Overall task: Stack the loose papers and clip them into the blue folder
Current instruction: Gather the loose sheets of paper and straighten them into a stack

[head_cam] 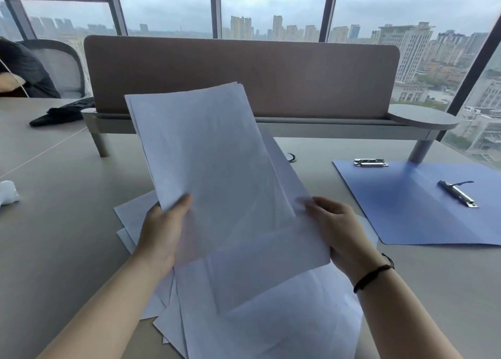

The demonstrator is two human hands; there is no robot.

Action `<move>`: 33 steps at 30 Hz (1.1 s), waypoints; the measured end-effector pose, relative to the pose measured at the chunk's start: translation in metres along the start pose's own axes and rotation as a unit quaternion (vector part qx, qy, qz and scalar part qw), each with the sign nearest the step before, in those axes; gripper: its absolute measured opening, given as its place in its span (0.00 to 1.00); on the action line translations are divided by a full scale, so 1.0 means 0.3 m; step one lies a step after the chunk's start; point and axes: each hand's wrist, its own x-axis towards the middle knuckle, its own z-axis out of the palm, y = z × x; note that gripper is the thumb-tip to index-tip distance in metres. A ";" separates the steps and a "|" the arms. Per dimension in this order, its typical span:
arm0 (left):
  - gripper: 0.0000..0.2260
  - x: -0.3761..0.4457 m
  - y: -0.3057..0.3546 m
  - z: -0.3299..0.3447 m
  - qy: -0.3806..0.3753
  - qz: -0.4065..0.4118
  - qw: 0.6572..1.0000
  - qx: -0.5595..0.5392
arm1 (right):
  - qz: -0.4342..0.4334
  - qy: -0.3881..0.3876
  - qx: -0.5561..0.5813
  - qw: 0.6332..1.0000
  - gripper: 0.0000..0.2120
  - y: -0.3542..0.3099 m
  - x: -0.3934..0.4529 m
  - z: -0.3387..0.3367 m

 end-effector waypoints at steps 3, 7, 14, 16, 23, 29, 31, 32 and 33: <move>0.06 -0.007 -0.003 0.003 -0.032 0.023 0.999 0.005 | 0.006 -0.039 0.096 0.995 0.15 -0.003 -0.009 0.016; 0.13 -0.005 -0.016 0.006 -0.066 0.063 0.995 0.029 | 0.015 -0.118 0.111 0.987 0.15 -0.006 -0.031 0.046; 0.26 0.034 -0.034 -0.024 -0.057 0.073 0.995 0.039 | -0.028 -0.088 0.018 0.996 0.12 0.001 -0.025 0.054; 0.19 0.042 -0.028 -0.037 -0.047 0.007 0.999 -0.015 | -0.056 0.022 -0.088 0.994 0.11 0.028 0.007 0.046; 0.07 0.060 -0.041 -0.052 -0.064 -0.121 0.977 -0.165 | 0.115 0.002 0.062 0.991 0.21 0.034 0.027 0.035; 0.19 0.038 -0.048 -0.036 -0.063 -0.085 0.990 -0.094 | 0.076 0.011 0.048 0.996 0.32 0.067 0.024 0.052; 0.18 0.041 -0.047 -0.037 -0.059 -0.083 0.990 -0.100 | 0.019 0.026 -0.031 0.999 0.34 0.072 0.015 0.064; 0.17 0.042 -0.045 -0.036 -0.055 -0.082 0.990 -0.101 | -0.004 0.029 -0.070 0.997 0.35 0.071 0.009 0.069; 0.17 0.046 -0.046 -0.038 -0.053 -0.083 0.990 -0.104 | -0.019 0.028 -0.095 0.995 0.36 0.068 0.005 0.072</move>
